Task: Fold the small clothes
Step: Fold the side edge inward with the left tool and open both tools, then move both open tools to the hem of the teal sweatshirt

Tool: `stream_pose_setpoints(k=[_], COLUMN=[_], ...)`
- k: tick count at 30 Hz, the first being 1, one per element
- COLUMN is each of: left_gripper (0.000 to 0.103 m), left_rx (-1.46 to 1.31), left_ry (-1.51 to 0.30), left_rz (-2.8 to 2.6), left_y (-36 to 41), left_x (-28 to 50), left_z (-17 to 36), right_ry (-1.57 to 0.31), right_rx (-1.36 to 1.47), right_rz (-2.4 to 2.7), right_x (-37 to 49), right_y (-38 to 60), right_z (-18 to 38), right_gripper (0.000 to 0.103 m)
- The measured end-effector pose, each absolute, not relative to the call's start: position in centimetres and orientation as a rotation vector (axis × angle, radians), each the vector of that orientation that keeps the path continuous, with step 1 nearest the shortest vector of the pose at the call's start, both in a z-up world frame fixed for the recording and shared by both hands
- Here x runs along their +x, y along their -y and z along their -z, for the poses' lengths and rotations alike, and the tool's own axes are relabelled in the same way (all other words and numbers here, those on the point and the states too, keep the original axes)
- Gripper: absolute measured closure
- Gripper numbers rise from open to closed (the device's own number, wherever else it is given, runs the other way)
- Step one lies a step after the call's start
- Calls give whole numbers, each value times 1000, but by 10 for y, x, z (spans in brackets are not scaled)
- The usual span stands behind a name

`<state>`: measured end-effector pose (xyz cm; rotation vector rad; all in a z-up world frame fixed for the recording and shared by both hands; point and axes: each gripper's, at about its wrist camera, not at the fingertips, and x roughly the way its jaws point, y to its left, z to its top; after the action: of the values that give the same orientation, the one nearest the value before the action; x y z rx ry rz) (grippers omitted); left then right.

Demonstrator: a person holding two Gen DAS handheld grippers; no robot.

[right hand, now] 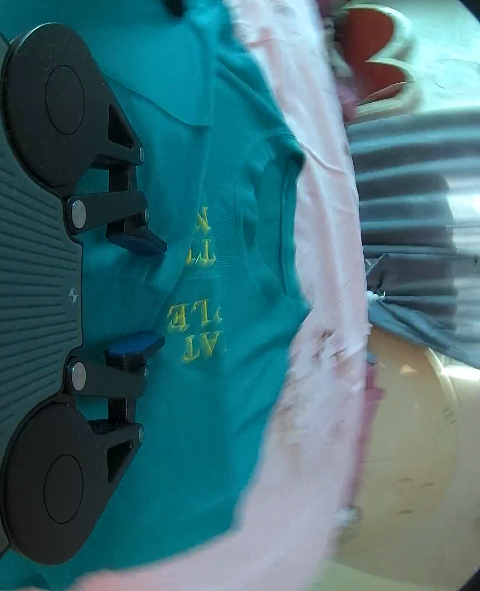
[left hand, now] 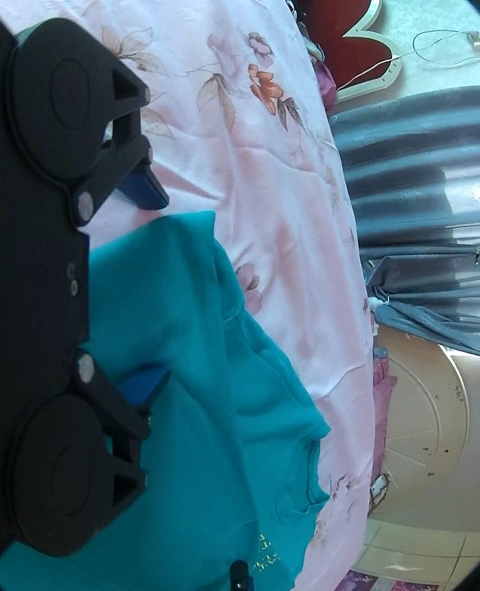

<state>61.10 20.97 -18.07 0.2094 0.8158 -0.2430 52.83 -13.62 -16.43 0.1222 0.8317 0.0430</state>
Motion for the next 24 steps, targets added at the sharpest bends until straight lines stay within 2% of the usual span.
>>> stream_pose_setpoints(k=[2, 8, 14, 19, 22, 24], left_gripper=[25, 18, 19, 17, 17, 21], left_rx=[223, 167, 130, 98, 64, 82], left_ry=[-797, -717, -785, -836, -863, -859], left_rz=[215, 211, 233, 148, 113, 98], left_y=[-196, -152, -115, -145, -167, -166], left_x=[603, 553, 528, 508, 493, 486], left_z=[170, 138, 155, 168, 170, 165], right_ry=[-825, -768, -792, -807, -821, -809], right_rx=[91, 72, -20, 0, 120, 104], right_rz=[-54, -156, -226, -138, -167, -163], right_x=[526, 500, 487, 472, 465, 463], right_y=[129, 104, 78, 119, 148, 147], right_z=[159, 139, 157, 162, 165, 156], right_gripper=[58, 58, 57, 58, 57, 57])
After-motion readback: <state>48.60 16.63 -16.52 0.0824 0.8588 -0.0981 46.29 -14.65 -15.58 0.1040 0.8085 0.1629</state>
